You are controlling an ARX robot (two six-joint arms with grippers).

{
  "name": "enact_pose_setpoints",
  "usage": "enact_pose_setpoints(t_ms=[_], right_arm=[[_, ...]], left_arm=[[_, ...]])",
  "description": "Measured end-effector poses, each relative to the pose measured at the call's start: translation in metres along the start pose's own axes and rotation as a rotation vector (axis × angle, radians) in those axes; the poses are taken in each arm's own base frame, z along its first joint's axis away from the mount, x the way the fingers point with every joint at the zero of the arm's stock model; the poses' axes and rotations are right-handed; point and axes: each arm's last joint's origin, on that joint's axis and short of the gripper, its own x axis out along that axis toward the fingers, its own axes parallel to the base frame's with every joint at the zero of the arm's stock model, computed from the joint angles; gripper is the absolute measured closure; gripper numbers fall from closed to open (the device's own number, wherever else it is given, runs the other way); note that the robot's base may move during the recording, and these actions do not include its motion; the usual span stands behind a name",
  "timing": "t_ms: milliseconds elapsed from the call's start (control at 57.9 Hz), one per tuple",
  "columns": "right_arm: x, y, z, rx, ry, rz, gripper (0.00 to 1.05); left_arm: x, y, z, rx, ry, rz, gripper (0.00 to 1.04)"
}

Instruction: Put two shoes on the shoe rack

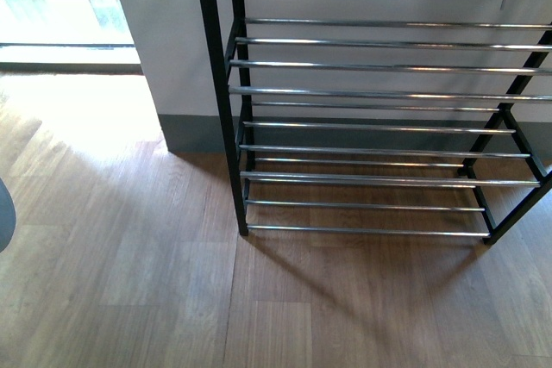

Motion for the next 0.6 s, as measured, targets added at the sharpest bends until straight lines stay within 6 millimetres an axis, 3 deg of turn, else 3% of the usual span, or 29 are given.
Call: enact_pose_setpoints(t_ms=[604], right_arm=[[0.0,-0.0001,0.0003,0.0,-0.001,0.0,1.03]], left_arm=[[0.0,0.0001,0.0002,0.0,0.0,0.001,1.03]])
